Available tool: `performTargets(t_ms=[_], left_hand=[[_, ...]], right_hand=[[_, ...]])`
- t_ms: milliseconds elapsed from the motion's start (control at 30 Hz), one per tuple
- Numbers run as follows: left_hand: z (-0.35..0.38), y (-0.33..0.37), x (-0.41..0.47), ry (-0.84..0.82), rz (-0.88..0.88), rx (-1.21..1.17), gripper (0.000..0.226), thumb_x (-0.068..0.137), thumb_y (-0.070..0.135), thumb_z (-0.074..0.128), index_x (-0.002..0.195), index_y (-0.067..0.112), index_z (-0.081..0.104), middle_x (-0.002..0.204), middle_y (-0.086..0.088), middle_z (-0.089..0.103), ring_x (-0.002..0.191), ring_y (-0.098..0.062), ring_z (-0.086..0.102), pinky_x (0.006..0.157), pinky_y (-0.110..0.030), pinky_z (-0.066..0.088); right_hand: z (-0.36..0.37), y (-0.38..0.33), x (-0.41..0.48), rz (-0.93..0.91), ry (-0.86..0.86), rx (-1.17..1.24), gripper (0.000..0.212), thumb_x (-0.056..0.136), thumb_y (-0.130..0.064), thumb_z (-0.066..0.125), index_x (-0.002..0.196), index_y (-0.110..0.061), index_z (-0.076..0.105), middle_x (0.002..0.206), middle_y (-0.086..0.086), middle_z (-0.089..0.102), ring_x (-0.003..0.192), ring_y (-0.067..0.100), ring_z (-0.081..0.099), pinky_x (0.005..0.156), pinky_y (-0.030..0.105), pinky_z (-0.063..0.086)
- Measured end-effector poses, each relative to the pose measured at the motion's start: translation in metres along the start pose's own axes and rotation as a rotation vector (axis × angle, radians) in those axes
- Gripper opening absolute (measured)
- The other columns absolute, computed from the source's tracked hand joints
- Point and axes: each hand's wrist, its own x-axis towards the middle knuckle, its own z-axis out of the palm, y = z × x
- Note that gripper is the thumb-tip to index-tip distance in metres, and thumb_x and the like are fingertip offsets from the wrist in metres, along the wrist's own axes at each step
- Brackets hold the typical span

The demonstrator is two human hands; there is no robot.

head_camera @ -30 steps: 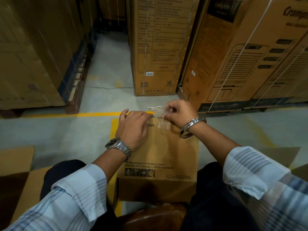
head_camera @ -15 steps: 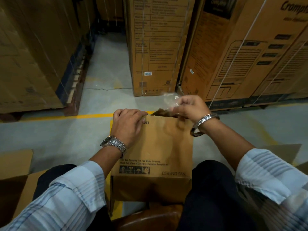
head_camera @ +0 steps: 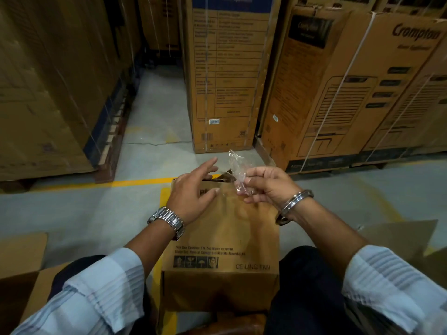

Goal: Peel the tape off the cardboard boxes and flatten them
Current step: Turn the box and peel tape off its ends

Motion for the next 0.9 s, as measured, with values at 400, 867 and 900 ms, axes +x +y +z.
performTargets(t_ms=[400,867,900], left_hand=[[-0.013,0.012,0.006,0.013,-0.16,-0.374,0.024,0.085,0.046,0.07,0.09,0.023,0.073,0.091,0.001,0.076,0.089,-0.02,0.072,0.083,-0.051,0.059],[-0.014,0.019,0.002,0.03,-0.199,-0.36,0.022,0.078,0.034,0.073,0.098,0.034,0.063,0.107,0.013,0.071,0.097,-0.013,0.07,0.084,-0.049,0.059],[-0.016,0.02,0.003,0.03,-0.201,-0.377,0.026,0.078,0.037,0.075,0.1,0.034,0.061,0.106,0.01,0.072,0.097,-0.013,0.07,0.084,-0.048,0.059]], right_hand=[[0.031,0.018,0.007,-0.01,0.132,-0.027,0.015,0.078,0.005,0.078,0.087,-0.007,0.077,0.077,0.01,0.075,0.06,0.014,0.067,0.06,0.025,0.057],[0.031,0.007,0.004,-0.031,0.052,0.517,0.028,0.084,0.014,0.063,0.11,0.004,0.067,0.105,0.02,0.074,0.088,0.026,0.075,0.084,0.038,0.062],[0.03,0.005,0.003,-0.044,0.022,0.529,0.031,0.084,0.015,0.062,0.113,0.005,0.066,0.11,0.021,0.074,0.093,0.027,0.074,0.084,0.038,0.062]])
